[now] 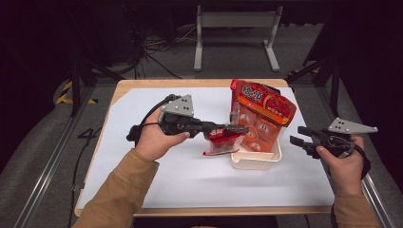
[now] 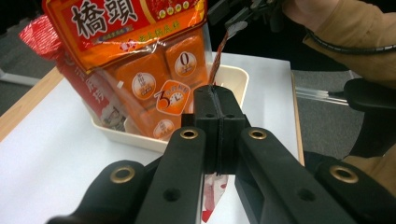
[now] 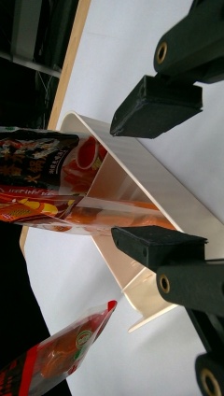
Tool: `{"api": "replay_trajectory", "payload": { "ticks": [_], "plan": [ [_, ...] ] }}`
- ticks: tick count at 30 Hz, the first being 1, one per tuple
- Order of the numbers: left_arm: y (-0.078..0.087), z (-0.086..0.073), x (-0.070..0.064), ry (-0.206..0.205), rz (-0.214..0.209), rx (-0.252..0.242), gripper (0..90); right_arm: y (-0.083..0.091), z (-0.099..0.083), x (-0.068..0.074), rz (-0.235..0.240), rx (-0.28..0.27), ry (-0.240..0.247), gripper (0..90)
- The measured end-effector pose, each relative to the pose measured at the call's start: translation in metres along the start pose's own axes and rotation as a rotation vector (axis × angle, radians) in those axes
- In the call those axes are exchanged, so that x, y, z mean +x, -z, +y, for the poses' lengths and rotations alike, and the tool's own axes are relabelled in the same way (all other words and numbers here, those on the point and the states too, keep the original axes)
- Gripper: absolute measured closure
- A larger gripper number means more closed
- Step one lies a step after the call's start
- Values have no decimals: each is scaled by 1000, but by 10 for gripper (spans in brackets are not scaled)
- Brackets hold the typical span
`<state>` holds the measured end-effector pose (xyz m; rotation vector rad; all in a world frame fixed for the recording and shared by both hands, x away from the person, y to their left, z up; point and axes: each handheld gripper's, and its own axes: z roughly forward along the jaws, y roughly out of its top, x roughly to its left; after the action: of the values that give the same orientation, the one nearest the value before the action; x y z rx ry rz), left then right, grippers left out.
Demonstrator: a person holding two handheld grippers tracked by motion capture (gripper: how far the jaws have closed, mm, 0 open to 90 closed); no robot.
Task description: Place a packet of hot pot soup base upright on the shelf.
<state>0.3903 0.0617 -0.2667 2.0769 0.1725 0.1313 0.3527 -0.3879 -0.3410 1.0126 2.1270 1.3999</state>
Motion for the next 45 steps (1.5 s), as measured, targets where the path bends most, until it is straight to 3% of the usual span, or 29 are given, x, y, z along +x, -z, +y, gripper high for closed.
{"api": "replay_trajectory", "payload": {
  "ticks": [25,45],
  "plan": [
    [-40,22,-2,-34,-40,-73,900,1,-3,-3,11,-7,-20,444],
    [-73,24,-2,-41,-64,-104,900,2,-5,-5,13,-14,-37,442]
  ]
}}
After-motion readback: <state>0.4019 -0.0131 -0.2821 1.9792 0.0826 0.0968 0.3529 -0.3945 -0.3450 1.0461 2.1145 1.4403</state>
